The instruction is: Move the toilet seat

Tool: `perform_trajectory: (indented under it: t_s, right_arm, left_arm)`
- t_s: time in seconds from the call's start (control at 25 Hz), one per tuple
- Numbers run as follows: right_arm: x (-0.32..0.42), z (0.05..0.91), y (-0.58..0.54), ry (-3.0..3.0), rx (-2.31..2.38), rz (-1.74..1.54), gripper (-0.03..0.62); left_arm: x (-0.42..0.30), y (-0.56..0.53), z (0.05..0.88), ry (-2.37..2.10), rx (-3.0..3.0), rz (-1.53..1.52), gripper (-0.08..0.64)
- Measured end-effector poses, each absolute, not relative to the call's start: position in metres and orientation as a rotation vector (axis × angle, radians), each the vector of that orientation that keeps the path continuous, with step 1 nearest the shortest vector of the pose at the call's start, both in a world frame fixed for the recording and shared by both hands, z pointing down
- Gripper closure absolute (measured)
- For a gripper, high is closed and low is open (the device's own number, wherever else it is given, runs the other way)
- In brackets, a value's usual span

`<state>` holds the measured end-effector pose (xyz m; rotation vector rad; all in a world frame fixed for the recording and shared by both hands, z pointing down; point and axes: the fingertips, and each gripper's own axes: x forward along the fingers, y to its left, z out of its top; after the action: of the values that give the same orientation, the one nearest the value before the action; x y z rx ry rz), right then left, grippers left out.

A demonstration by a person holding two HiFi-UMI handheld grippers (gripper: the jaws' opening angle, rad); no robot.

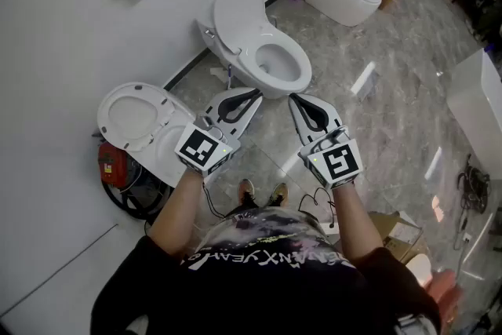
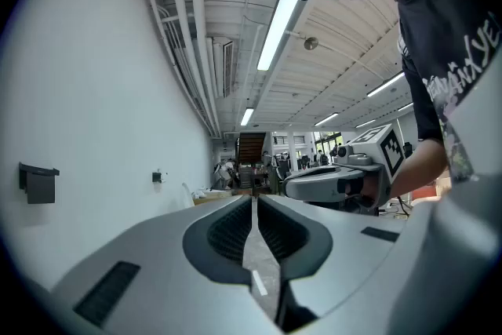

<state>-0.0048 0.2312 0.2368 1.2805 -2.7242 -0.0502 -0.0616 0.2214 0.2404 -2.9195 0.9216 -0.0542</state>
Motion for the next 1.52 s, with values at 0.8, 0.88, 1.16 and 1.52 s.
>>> perform_trajectory:
  t_s: [0.8, 0.88, 1.16, 1.52]
  right_arm:
    - [0.0031, 0.2402, 0.2241, -2.775, 1.304, -0.056, 0.59]
    - [0.0023, 0.2404, 0.2241, -2.777, 1.302, -0.052, 0.589]
    - [0.0042, 0.242, 0.2235, -2.774, 1.31, -0.022, 0.585]
    - [0.0014, 0.2429, 0.225, -2.778, 1.298, -0.001, 0.569]
  left_arm:
    - [-0.0595, 0.2187, 0.2462, 0.925, -2.915, -0.063, 0.518]
    - [-0.0593, 0.2182, 0.2466, 0.925, -2.916, -0.063, 0.518]
    - [-0.0593, 0.2169, 0.247, 0.927, -2.921, -0.056, 0.518]
    - [-0.0615, 0.2151, 0.2478, 0.928, -2.923, -0.045, 0.504]
